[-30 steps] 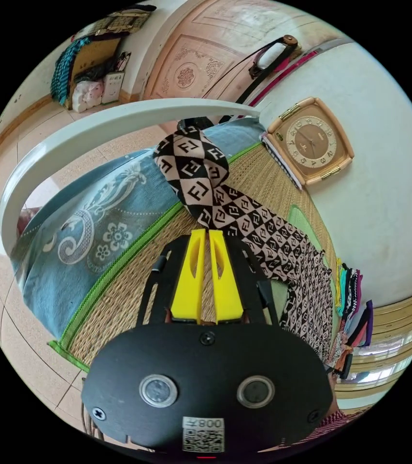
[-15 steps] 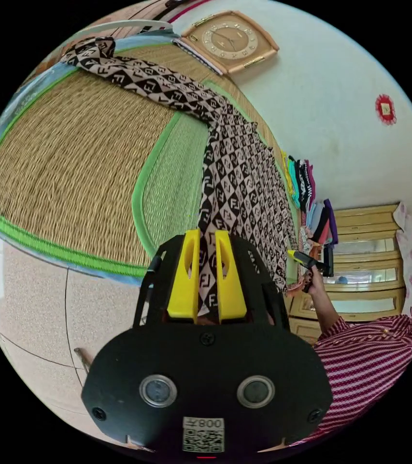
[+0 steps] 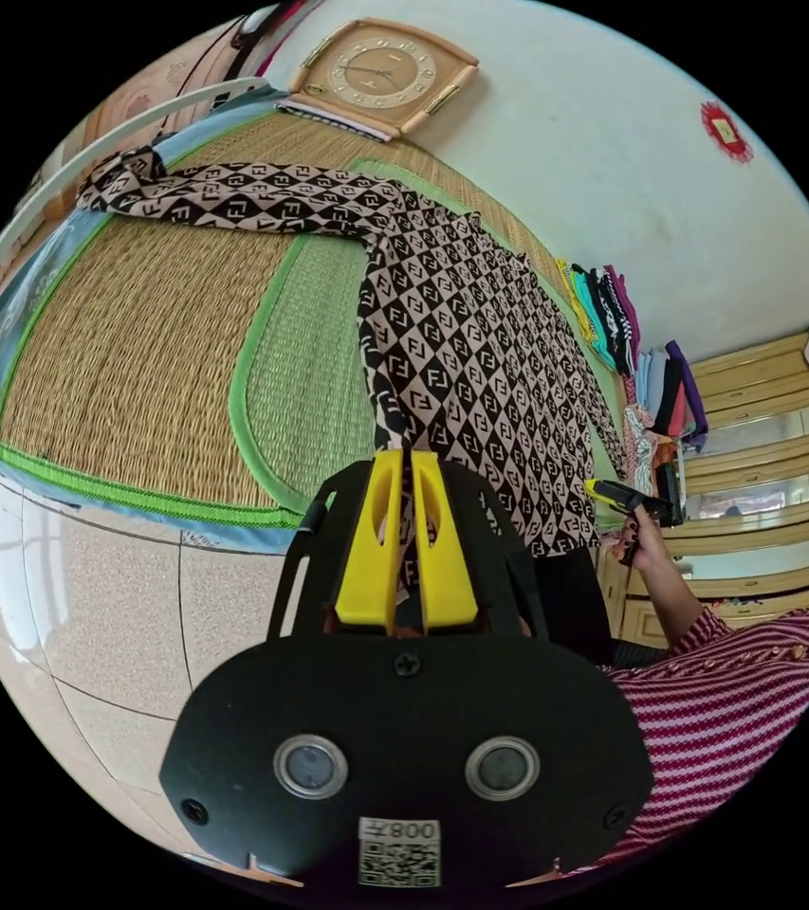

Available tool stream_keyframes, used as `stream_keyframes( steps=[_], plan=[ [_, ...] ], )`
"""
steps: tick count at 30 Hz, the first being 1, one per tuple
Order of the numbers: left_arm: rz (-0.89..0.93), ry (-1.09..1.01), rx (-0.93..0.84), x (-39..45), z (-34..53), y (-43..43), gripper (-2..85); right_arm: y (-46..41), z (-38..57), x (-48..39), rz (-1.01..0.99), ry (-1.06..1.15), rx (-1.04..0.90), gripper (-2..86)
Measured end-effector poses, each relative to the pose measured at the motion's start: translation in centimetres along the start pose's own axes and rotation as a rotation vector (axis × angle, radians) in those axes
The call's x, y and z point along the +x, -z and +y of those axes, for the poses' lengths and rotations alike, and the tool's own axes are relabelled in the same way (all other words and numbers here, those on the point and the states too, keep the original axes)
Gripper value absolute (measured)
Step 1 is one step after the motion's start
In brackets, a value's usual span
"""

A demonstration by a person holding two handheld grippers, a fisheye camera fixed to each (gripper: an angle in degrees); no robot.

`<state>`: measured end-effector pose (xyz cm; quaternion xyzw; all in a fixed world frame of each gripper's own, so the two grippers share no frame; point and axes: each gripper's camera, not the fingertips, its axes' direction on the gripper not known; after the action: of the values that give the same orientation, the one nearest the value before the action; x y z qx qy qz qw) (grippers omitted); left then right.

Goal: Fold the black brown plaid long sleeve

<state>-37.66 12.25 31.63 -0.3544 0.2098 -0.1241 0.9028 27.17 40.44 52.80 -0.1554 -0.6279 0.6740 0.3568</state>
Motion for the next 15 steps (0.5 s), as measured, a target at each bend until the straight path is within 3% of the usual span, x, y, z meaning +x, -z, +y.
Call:
stream_keyframes(
  steps=[3,7,15],
  plan=[
    [-0.028,0.024,0.043,0.2,0.3,0.0,1.9,0.5,-0.2,1.5,-0.095,-0.035,0.041,0.3],
    [-0.082,0.013,0.14,0.7,0.5,1.8,2.1,5.2,-0.2,5.5,-0.19,-0.122,0.237,1.2],
    [0.087,-0.154,0.081,5.1,-3.7,-3.8,4.0,15.7,-0.7,17.4,-0.109,-0.435,0.601,8.0]
  ],
)
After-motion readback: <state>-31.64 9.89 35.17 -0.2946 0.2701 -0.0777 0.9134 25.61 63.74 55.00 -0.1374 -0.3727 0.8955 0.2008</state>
